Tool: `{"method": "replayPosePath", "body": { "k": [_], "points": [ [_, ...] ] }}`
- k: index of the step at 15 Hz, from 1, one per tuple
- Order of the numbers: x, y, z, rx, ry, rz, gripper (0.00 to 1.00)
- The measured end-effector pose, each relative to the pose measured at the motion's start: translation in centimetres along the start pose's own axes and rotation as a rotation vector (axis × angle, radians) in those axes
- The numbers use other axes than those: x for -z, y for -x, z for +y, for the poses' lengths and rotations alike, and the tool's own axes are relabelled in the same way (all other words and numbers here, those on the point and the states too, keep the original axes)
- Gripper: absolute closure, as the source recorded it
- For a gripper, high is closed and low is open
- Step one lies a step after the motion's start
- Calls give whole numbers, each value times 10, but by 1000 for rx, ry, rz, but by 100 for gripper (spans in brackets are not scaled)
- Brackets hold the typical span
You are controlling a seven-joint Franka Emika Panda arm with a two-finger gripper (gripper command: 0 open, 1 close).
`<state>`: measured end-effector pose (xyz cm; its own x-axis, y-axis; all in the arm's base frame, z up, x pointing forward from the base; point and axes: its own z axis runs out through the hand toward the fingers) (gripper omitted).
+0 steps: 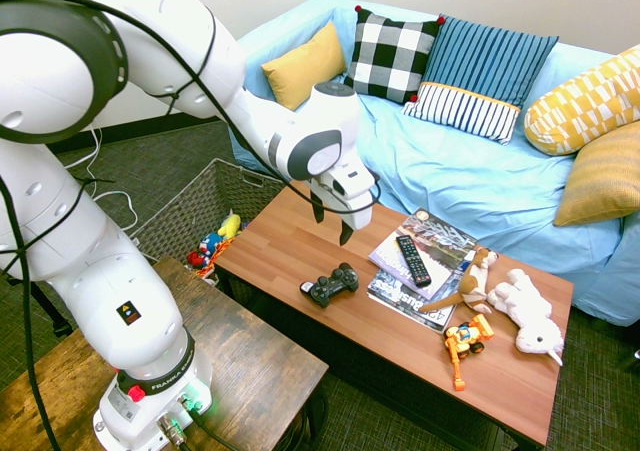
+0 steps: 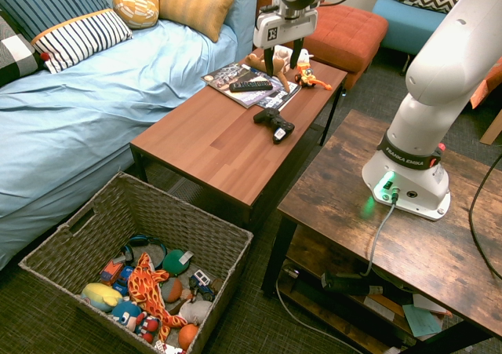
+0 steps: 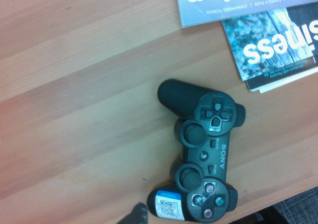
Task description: Put the gamepad in the basket
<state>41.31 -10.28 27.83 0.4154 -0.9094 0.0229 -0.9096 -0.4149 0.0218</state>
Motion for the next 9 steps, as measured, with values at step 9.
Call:
{"method": "replayPosePath", "body": {
  "k": [9],
  "points": [
    [-116,-10,-5,-46,67,-66,0]
  ]
}}
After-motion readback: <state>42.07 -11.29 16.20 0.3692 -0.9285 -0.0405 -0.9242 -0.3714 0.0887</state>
